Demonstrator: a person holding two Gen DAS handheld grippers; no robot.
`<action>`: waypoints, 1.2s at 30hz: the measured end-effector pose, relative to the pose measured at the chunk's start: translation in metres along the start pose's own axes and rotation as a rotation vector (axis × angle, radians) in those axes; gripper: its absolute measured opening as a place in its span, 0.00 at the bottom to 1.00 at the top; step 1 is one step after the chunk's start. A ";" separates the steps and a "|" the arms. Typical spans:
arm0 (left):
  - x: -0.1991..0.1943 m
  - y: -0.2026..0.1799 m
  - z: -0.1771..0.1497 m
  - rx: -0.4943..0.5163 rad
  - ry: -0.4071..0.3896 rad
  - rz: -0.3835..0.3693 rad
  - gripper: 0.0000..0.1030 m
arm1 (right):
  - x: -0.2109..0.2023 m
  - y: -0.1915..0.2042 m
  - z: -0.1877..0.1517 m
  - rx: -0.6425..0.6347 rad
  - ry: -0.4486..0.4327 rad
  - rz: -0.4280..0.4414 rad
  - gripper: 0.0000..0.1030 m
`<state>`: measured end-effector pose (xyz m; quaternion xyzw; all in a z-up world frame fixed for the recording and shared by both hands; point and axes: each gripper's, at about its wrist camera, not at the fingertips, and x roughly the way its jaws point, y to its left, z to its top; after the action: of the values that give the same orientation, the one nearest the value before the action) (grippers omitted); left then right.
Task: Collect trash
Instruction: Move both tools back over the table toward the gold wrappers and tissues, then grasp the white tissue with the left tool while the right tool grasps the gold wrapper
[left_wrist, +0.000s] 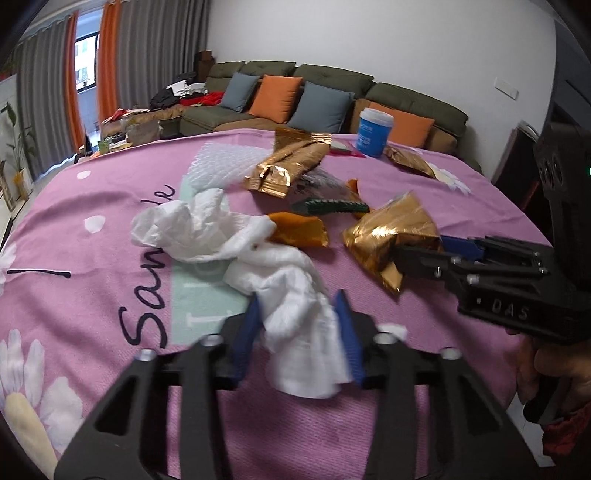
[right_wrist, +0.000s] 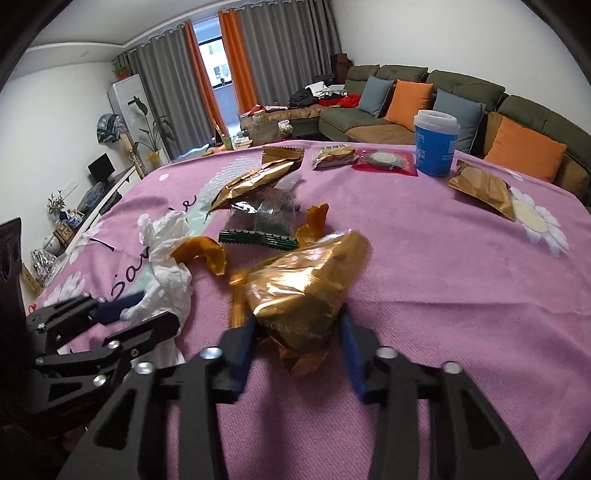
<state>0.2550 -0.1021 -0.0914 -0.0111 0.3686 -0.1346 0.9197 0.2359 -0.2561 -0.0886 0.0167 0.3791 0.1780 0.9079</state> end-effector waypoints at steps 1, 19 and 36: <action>0.000 -0.001 -0.001 -0.003 -0.008 -0.003 0.25 | -0.001 0.000 0.000 0.000 -0.001 0.002 0.25; -0.091 0.027 -0.017 -0.041 -0.221 0.008 0.12 | -0.065 0.070 0.009 -0.101 -0.142 0.037 0.18; -0.201 0.171 -0.075 -0.264 -0.359 0.341 0.12 | -0.032 0.223 0.021 -0.340 -0.140 0.221 0.18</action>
<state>0.1061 0.1200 -0.0303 -0.0921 0.2105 0.0752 0.9703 0.1604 -0.0563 -0.0146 -0.0831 0.2755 0.3363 0.8967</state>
